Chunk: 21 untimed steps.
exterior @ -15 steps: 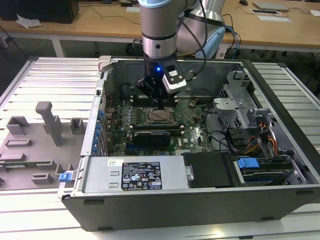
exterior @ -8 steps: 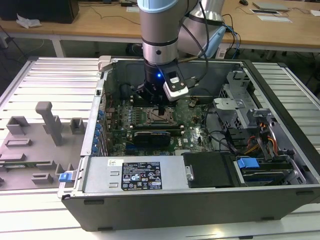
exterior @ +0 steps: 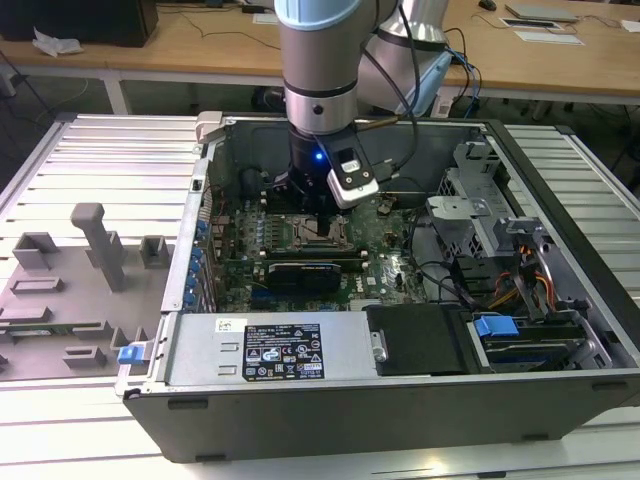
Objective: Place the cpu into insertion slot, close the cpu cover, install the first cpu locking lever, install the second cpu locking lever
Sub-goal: 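Install the second cpu locking lever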
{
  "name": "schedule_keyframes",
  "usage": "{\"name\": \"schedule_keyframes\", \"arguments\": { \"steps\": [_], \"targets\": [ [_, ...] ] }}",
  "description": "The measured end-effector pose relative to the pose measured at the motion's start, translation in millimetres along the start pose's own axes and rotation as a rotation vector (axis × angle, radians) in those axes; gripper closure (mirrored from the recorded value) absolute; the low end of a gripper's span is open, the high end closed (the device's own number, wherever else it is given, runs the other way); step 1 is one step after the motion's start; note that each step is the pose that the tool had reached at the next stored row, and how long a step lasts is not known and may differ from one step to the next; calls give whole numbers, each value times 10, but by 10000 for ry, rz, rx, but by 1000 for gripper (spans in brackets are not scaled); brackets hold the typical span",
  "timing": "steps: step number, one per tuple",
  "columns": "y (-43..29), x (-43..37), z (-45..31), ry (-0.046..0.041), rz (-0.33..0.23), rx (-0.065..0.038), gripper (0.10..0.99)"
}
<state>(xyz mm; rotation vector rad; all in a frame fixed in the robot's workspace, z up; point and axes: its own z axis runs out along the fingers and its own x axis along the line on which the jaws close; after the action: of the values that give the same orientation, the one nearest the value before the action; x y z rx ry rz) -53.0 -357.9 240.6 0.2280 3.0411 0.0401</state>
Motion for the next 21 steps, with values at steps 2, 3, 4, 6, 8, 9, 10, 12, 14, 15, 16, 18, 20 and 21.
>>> {"name": "schedule_keyframes", "arguments": {
  "steps": [2,3,4,6,8,9,10,12,14,15,16,18,20,21],
  "targets": [
    [-15,-2,2,-1,-2,-1,980],
    [-16,0,8,0,-27,-5,980],
    [-17,4,11,3,-77,-7,980],
    [-21,27,24,12,-308,-26,980],
    [-26,57,36,17,-421,-48,980],
    [-29,75,43,21,-456,-78,980],
    [-32,94,52,27,-476,-114,980],
    [-44,132,74,40,-491,-216,980],
    [-56,152,94,51,-507,-305,980],
    [-63,163,105,58,-519,-359,980],
    [-68,171,116,66,-533,-413,980],
    [-76,171,119,69,-545,-427,980],
    [-135,166,121,81,-534,-531,980],
    [-148,167,123,90,-527,-610,980]
  ]
}}
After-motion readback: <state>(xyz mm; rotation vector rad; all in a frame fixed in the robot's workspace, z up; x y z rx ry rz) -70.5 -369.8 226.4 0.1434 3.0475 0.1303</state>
